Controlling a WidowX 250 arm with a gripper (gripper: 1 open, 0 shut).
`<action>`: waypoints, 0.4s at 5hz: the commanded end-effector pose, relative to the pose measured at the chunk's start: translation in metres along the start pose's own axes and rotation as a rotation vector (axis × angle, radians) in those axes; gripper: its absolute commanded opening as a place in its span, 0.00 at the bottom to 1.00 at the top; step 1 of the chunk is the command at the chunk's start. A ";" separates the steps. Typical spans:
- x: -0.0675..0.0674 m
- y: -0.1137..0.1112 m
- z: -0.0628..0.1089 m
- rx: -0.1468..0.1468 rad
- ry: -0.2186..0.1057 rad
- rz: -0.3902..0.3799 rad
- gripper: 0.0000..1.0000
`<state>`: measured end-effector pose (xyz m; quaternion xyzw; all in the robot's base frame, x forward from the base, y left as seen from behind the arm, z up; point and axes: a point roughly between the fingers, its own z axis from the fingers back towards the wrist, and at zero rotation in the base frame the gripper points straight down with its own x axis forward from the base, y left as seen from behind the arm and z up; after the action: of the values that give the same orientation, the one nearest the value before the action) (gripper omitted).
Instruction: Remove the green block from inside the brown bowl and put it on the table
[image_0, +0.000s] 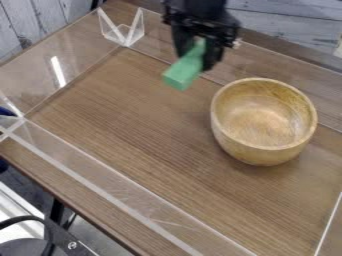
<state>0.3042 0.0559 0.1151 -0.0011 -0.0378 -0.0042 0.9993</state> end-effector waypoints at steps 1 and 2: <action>-0.009 0.028 0.013 0.037 -0.069 0.006 0.00; -0.026 0.018 0.005 0.031 -0.045 -0.030 0.00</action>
<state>0.2722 0.0729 0.0980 0.0035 -0.0245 -0.0121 0.9996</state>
